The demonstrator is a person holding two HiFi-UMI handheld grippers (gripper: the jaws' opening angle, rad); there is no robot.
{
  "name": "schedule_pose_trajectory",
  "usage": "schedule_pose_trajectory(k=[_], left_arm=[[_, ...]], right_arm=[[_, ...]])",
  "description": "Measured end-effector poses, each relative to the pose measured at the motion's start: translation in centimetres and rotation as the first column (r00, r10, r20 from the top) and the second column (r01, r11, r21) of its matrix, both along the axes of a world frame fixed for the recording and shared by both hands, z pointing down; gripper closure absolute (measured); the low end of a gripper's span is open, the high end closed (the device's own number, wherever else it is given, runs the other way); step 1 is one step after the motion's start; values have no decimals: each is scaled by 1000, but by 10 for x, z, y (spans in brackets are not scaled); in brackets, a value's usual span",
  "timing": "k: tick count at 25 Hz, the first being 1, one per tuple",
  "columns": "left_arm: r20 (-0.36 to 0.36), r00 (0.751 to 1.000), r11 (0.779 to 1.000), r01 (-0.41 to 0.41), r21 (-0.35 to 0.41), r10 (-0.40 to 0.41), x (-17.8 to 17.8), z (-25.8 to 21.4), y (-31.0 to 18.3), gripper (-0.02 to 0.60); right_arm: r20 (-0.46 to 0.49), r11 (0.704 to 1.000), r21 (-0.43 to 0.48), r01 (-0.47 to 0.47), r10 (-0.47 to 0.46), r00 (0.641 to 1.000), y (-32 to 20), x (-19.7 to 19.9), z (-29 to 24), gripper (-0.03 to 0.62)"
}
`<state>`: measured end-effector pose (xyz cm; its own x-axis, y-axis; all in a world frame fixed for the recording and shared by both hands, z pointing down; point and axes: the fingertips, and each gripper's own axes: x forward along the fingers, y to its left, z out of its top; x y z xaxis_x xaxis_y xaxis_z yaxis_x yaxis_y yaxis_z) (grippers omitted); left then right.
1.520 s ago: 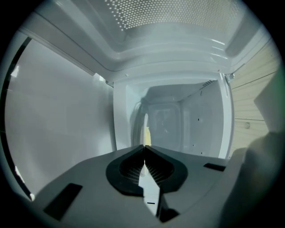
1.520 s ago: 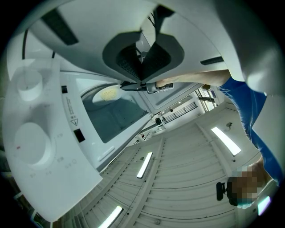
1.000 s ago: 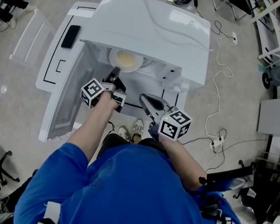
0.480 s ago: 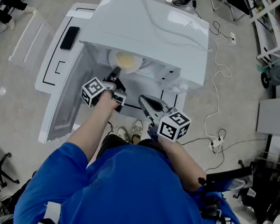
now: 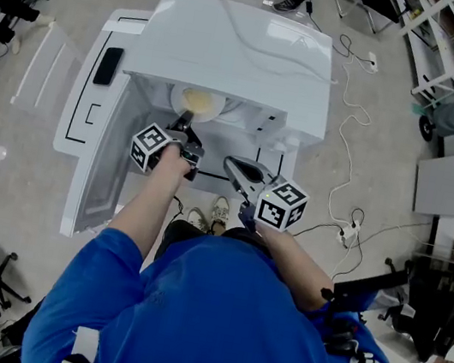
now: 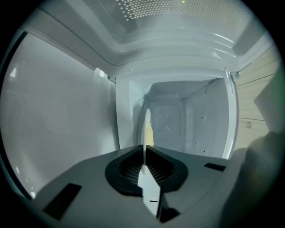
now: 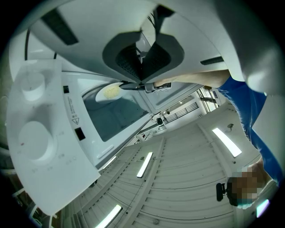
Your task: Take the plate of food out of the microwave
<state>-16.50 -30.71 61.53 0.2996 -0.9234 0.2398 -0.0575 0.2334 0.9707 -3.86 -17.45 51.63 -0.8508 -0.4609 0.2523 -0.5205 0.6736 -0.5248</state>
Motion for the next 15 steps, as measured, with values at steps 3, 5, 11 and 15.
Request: schedule_pose_trajectory(k=[3, 5, 11, 15], left_arm=[[-7, 1000, 1000, -2, 12, 2, 0, 1, 4, 562], [-16, 1000, 1000, 1, 19, -1, -1, 1, 6, 563], [-22, 1000, 1000, 6, 31, -6, -6, 0, 14, 565], [-29, 1000, 999, 9, 44, -8, -11, -5, 24, 565]], right_arm=[[-2, 1000, -1, -5, 5, 1000, 0, 2, 1, 597], [-2, 1000, -1, -8, 8, 1000, 0, 4, 1, 597], [-1, 1000, -5, -20, 20, 1000, 1, 6, 2, 597], [0, 999, -8, -33, 33, 999, 7, 9, 3, 597]])
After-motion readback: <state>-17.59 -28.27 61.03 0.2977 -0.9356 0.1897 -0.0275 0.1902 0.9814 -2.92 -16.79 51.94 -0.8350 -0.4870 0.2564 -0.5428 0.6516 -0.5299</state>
